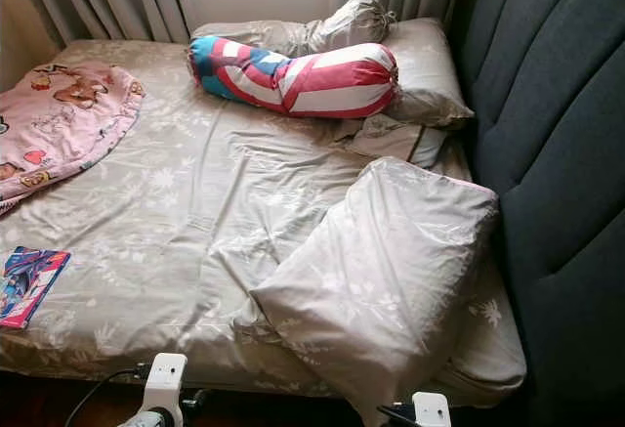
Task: Clean up the room
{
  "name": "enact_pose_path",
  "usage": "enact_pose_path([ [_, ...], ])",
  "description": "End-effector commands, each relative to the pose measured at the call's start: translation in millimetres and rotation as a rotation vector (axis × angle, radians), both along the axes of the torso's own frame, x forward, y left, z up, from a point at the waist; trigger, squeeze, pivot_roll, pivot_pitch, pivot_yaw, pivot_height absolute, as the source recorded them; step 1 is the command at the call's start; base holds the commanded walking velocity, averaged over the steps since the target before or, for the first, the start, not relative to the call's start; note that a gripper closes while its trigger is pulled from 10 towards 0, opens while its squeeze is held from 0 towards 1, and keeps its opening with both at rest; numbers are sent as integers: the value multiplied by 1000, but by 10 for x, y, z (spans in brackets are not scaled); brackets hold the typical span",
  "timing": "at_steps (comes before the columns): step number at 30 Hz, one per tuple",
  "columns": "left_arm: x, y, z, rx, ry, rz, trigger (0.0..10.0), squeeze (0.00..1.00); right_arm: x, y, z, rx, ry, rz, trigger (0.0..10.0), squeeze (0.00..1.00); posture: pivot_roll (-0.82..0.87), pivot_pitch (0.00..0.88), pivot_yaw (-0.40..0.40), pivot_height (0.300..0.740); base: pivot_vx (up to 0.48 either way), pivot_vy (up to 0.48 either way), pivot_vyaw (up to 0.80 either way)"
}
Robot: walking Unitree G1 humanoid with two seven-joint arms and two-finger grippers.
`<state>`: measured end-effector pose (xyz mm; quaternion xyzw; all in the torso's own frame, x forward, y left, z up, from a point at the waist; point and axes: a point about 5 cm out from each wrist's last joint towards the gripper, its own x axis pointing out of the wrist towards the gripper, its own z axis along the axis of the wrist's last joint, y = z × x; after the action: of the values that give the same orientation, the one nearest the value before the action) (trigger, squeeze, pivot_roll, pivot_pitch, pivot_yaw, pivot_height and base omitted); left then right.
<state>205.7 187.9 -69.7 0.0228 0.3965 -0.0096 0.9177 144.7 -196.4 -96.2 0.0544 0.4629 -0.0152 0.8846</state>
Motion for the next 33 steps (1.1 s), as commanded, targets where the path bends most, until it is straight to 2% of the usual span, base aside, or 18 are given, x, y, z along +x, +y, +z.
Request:
enact_pose_path([
  [1,-16,-86,-25,1,22,-14,10000,0,-59,-1,-21,-4,14,2,10000,0,-21,55,-15,740,0,0,0],
  [4,33,-223,-16,-6,21,-21,10000,0,-63,1,-22,-3,15,2,10000,0,-21,53,-15,740,0,0,0],
  [9,104,-363,10,-20,23,-15,10000,0,-67,-2,-23,-3,16,4,10000,0,-20,49,-16,740,0,60,0],
  [13,129,-401,20,-23,27,-14,10000,0,-65,-4,-22,-3,15,4,10000,0,-19,56,-19,740,0,308,0],
  [30,135,-316,23,9,38,-9,10000,0,-51,-2,-18,-4,11,0,10000,0,-19,69,-19,740,0,36,0],
  [33,198,-296,67,27,0,0,10000,0,-51,0,-18,-3,9,-5,10000,0,-22,70,-15,740,0,0,0],
])
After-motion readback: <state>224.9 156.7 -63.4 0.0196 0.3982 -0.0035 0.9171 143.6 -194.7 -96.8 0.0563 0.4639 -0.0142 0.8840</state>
